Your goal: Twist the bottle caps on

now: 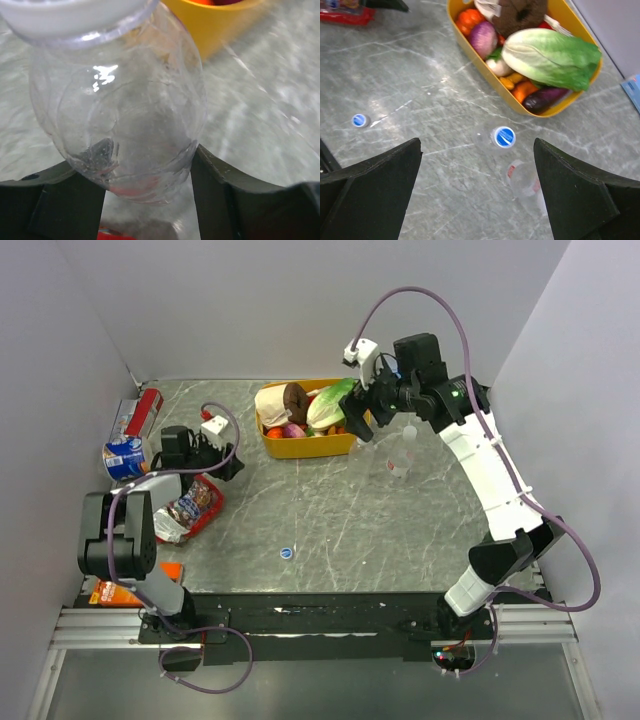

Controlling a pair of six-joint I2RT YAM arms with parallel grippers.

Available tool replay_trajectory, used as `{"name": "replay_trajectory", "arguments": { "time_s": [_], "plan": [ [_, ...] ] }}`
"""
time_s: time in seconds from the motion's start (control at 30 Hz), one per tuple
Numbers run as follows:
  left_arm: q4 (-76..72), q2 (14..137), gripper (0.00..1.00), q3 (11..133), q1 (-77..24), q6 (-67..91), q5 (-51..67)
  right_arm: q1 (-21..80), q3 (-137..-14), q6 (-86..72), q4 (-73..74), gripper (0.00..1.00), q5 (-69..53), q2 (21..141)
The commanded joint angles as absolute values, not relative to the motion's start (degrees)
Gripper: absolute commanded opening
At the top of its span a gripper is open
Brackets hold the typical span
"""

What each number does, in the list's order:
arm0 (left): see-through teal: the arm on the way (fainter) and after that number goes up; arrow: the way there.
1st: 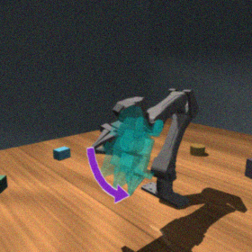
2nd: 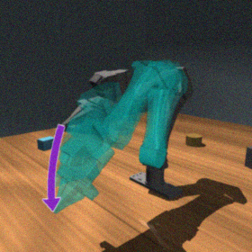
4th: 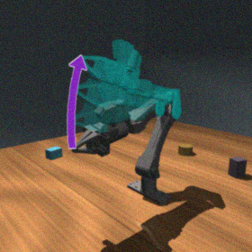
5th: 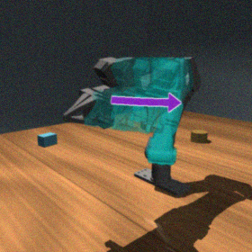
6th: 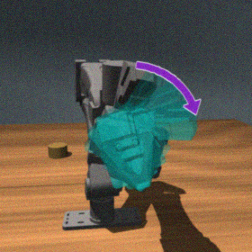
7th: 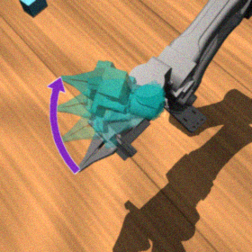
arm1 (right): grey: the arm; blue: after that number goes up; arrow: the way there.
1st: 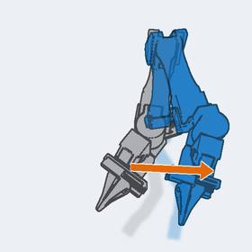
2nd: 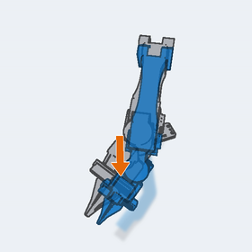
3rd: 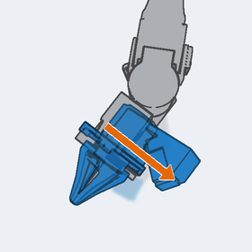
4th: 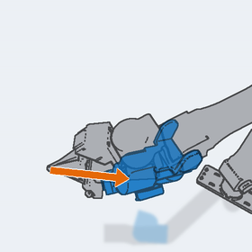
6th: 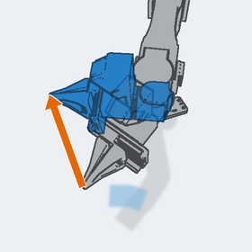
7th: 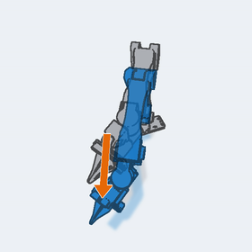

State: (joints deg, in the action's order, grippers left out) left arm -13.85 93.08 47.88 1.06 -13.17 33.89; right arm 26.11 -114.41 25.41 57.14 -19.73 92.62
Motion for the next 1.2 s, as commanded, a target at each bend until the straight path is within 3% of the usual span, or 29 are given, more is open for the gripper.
{"name": "replay_trajectory", "arguments": {
  "time_s": [0.0,0.27,0.43,0.67,0.93,1.13,1.17],
  "plan": [
    [-7.32,87.38,0.55,48.86,1.06,-20.73,46.74,27.95,-116.98,27.15,57.31,1.0,-24.78,92.28],
    [26.6,77.97,0.5,58.0,0.35,-31.73,59.32,31.73,-117.43,20.87,51.69,1.0,-37.25,96.41],
    [29.09,71.2,0.53,59.06,-3.42,-27.78,61.0,32.69,-118.12,9.07,43.52,1.0,-47.62,100.8],
    [26.81,69.17,0.52,62.49,-11.23,-18.82,59.94,35.59,-127.35,1.34,38.06,1.0,-52.45,108.89],
    [25.58,68.91,0.51,63.19,-13.8,-15.3,59.94,37.7,-126.48,0.35,36.73,1.0,-54.24,109.42],
    [24.79,69.35,0.5,65.39,-14.24,-13.19,61.43,38.41,-125.24,0.96,37.35,0.81,-50.98,109.86],
    [24.61,69.26,0.5,65.48,-14.33,-12.92,61.52,38.5,-125.24,1.05,37.18,0.75,-51.06,110.12]
  ]
}}
